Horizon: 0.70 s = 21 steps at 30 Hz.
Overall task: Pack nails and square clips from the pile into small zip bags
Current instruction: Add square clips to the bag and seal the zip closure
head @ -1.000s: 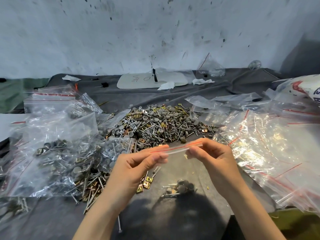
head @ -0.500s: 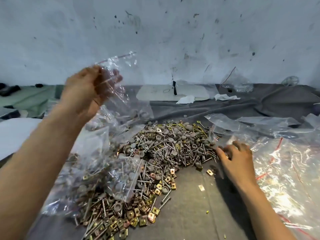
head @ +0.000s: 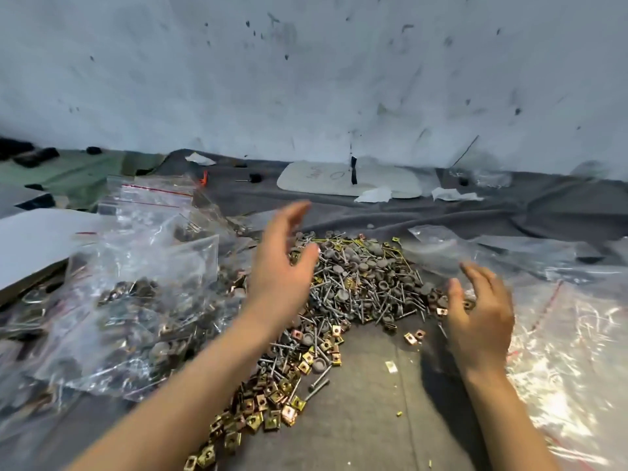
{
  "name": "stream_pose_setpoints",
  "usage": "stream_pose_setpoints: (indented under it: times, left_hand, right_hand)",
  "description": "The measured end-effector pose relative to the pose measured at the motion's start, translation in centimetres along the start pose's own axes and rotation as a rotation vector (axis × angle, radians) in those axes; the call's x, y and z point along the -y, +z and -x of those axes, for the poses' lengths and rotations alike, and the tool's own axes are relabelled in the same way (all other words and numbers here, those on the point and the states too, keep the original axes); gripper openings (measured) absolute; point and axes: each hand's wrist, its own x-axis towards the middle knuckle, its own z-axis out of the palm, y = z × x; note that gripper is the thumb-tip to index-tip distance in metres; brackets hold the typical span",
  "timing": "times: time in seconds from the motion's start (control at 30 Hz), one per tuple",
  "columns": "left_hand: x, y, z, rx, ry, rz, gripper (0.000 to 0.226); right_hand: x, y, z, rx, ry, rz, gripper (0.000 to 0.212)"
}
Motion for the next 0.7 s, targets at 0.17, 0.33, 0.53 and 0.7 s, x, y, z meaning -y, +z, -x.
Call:
stream_pose_setpoints:
  times: [0.17,0.33,0.53,0.7]
  left_hand:
    - [0.8,5.6,6.1,0.183,-0.152,0.302,0.056]
    - [1.8,6.9,8.9,0.100,-0.283,0.490,0.055]
    - [2.3,5.4,8.8,0.039,-0.287,0.561,0.033]
    - [2.9,4.5,8.8,0.045,-0.344,0.589,0.030]
  right_hand:
    - [2.7,-1.4,2.0,-0.274,-0.208,-0.340,0.018]
    - [2.7,-1.9,3.8,0.161,0.260,-0.838,0.047]
    - [2.4,-2.1,4.0,0.362,0.368,-0.878,0.043]
    - [3.0,-2.4,3.9,0.426,0.398,-0.897,0.037]
